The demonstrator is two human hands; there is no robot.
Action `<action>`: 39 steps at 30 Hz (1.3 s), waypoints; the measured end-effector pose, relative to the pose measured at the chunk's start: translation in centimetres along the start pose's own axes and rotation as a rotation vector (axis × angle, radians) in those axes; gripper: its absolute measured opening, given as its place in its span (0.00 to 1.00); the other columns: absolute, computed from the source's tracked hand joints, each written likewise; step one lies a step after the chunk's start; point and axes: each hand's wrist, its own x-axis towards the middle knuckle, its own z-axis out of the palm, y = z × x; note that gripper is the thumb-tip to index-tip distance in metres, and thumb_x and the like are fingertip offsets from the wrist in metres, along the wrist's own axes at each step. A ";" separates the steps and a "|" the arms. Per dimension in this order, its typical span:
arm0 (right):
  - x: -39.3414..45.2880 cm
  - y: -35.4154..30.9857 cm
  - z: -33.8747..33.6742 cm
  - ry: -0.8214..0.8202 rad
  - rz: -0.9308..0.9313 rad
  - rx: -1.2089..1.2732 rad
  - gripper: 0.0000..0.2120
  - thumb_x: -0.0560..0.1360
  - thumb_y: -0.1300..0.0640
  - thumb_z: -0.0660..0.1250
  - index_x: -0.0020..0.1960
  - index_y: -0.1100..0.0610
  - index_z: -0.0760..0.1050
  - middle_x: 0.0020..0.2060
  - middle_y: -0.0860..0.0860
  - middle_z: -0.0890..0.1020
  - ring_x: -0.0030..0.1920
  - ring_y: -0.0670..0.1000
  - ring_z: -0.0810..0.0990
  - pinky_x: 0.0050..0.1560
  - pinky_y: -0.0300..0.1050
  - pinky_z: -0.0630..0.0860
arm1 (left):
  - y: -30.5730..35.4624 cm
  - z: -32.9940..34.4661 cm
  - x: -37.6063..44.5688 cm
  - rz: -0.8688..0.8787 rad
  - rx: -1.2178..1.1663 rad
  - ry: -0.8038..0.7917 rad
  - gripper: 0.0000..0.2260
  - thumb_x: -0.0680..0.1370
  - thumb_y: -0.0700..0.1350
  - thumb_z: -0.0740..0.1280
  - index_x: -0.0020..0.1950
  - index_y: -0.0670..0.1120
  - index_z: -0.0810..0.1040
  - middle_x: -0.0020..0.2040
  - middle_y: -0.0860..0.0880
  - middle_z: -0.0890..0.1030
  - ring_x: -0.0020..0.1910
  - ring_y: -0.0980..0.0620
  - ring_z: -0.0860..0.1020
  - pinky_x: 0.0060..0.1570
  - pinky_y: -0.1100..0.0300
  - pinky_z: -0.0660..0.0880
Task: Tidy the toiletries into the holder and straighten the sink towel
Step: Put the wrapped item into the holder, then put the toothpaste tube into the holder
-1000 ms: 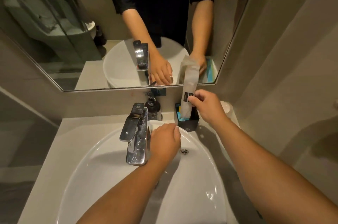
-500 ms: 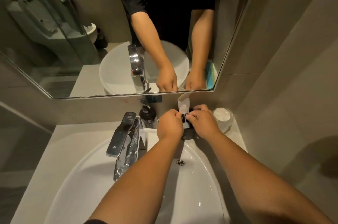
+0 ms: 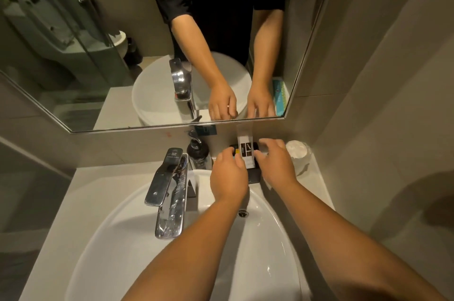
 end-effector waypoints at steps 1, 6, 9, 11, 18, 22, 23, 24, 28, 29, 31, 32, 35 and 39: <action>-1.1 0.0 -0.9 0.040 0.003 0.041 0.14 0.77 0.56 0.65 0.63 0.55 0.75 0.61 0.54 0.74 0.56 0.54 0.77 0.55 0.46 0.73 | -0.7 -0.1 -0.9 0.072 0.051 0.006 0.14 0.81 0.49 0.56 0.64 0.47 0.73 0.59 0.47 0.77 0.58 0.47 0.74 0.55 0.50 0.73; -9.1 5.7 -5.4 0.195 0.143 -0.053 0.07 0.78 0.58 0.62 0.47 0.55 0.78 0.49 0.52 0.79 0.42 0.54 0.77 0.38 0.42 0.69 | -5.5 -1.0 -3.2 0.445 0.477 -0.186 0.21 0.80 0.52 0.55 0.72 0.47 0.64 0.70 0.46 0.70 0.69 0.46 0.65 0.68 0.51 0.64; -13.1 10.8 -6.9 0.199 0.260 -0.306 0.08 0.77 0.59 0.62 0.51 0.56 0.79 0.53 0.58 0.78 0.44 0.62 0.79 0.42 0.48 0.74 | -7.0 -1.2 -3.4 0.466 0.572 -0.260 0.29 0.80 0.57 0.54 0.77 0.44 0.54 0.78 0.43 0.57 0.77 0.42 0.52 0.75 0.45 0.50; -14.4 12.8 -7.1 0.072 0.307 -0.484 0.11 0.78 0.57 0.60 0.57 0.57 0.76 0.56 0.59 0.76 0.47 0.63 0.80 0.46 0.52 0.77 | -7.5 -1.0 -3.3 0.463 0.621 -0.258 0.31 0.80 0.59 0.53 0.78 0.43 0.52 0.79 0.42 0.54 0.78 0.42 0.49 0.74 0.45 0.46; -15.3 13.5 -5.6 -0.193 0.341 -0.902 0.14 0.78 0.58 0.60 0.63 0.55 0.68 0.57 0.53 0.75 0.50 0.53 0.82 0.46 0.47 0.79 | -8.1 -0.5 -3.0 0.493 0.705 -0.242 0.35 0.78 0.61 0.42 0.76 0.39 0.58 0.77 0.39 0.59 0.76 0.39 0.56 0.73 0.44 0.54; -15.9 14.3 -5.3 -0.149 0.396 -0.809 0.13 0.77 0.58 0.63 0.61 0.56 0.68 0.55 0.54 0.76 0.50 0.55 0.82 0.47 0.49 0.79 | -7.9 -0.7 -3.1 0.491 0.706 -0.246 0.34 0.79 0.61 0.44 0.77 0.40 0.56 0.78 0.39 0.57 0.77 0.40 0.54 0.73 0.44 0.52; -15.9 14.5 -5.6 -0.132 0.428 -0.696 0.11 0.77 0.57 0.63 0.58 0.57 0.70 0.53 0.56 0.78 0.49 0.57 0.82 0.47 0.50 0.79 | -8.0 -0.7 -3.0 0.490 0.708 -0.254 0.33 0.79 0.61 0.45 0.77 0.40 0.55 0.78 0.40 0.56 0.77 0.40 0.52 0.73 0.45 0.51; -15.7 14.5 -6.0 -0.110 0.460 -0.539 0.07 0.76 0.57 0.64 0.53 0.58 0.73 0.49 0.57 0.80 0.46 0.58 0.82 0.45 0.51 0.79 | -8.0 -0.7 -3.0 0.488 0.706 -0.261 0.32 0.80 0.61 0.46 0.77 0.41 0.53 0.78 0.40 0.54 0.77 0.41 0.51 0.74 0.45 0.49; -14.7 10.8 -8.5 -0.012 0.475 0.187 0.10 0.72 0.65 0.71 0.35 0.64 0.73 0.28 0.56 0.73 0.22 0.43 0.71 0.25 0.36 0.70 | -7.8 -1.0 -3.0 0.464 0.657 -0.278 0.31 0.80 0.60 0.47 0.78 0.42 0.53 0.79 0.41 0.54 0.78 0.42 0.50 0.74 0.46 0.48; -14.0 9.3 -9.2 0.011 0.435 0.295 0.10 0.72 0.65 0.71 0.35 0.66 0.73 0.27 0.56 0.71 0.21 0.43 0.68 0.23 0.36 0.66 | -7.7 -1.2 -3.0 0.455 0.633 -0.295 0.30 0.81 0.58 0.49 0.78 0.42 0.53 0.79 0.41 0.53 0.78 0.42 0.49 0.74 0.46 0.49; -12.2 5.9 -10.6 0.012 0.338 0.421 0.10 0.73 0.63 0.70 0.38 0.68 0.75 0.26 0.55 0.71 0.24 0.47 0.68 0.24 0.37 0.65 | -7.3 -1.6 -3.0 0.435 0.576 -0.327 0.28 0.81 0.55 0.53 0.78 0.42 0.54 0.79 0.42 0.54 0.78 0.44 0.49 0.75 0.46 0.50; -11.0 4.1 -11.0 0.008 0.275 0.454 0.09 0.74 0.62 0.70 0.38 0.66 0.76 0.26 0.54 0.73 0.25 0.48 0.69 0.26 0.39 0.66 | -7.0 -1.9 -3.0 0.422 0.549 -0.336 0.27 0.81 0.54 0.53 0.77 0.43 0.55 0.79 0.43 0.54 0.78 0.44 0.50 0.75 0.46 0.50; -7.1 -0.9 -11.2 0.000 0.098 0.545 0.06 0.74 0.60 0.69 0.38 0.58 0.78 0.29 0.50 0.78 0.28 0.46 0.73 0.28 0.38 0.71 | -6.4 -2.7 -3.3 0.380 0.488 -0.357 0.24 0.82 0.51 0.54 0.76 0.45 0.58 0.79 0.45 0.55 0.78 0.46 0.51 0.75 0.46 0.50; -2.4 -5.2 -8.5 -0.045 -0.033 0.548 0.07 0.76 0.60 0.68 0.39 0.57 0.77 0.32 0.50 0.79 0.33 0.45 0.76 0.33 0.35 0.73 | -5.6 -2.8 -3.2 0.296 0.406 -0.363 0.16 0.80 0.49 0.53 0.60 0.45 0.75 0.70 0.42 0.69 0.70 0.44 0.65 0.68 0.45 0.65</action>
